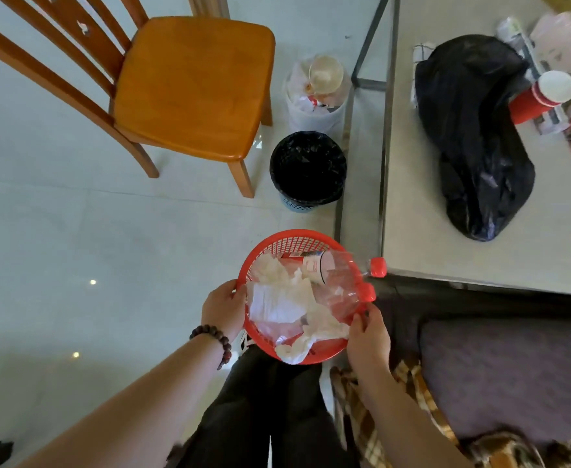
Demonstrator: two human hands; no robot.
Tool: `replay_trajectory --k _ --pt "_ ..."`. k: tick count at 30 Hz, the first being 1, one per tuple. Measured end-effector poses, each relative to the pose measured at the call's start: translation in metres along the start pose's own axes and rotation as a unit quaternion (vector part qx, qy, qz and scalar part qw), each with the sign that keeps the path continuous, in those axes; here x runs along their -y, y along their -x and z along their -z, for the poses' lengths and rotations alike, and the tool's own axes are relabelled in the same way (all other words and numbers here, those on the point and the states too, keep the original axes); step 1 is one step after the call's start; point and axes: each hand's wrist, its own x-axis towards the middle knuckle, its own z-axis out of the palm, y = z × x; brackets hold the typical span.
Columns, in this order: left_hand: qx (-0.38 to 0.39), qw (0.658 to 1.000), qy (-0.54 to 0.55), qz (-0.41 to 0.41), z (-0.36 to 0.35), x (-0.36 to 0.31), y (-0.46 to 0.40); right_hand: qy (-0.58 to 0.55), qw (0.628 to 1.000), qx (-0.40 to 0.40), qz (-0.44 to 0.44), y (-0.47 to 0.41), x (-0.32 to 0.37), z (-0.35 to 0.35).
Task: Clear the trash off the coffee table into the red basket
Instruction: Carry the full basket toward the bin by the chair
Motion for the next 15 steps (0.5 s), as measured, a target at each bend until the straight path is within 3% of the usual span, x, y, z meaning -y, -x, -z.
replay_trajectory --k 10,15 --pt "-0.067 0.995 0.049 0.058 -0.115 0.056 -0.176 0.034 0.999 0.037 -0.014 -0.179 -0.048 -0.104" --pt "-0.049 0.997 0.039 0.051 -0.161 0.089 -0.249 0.054 0.998 0.029 0.013 -0.249 -0.081 -0.151"
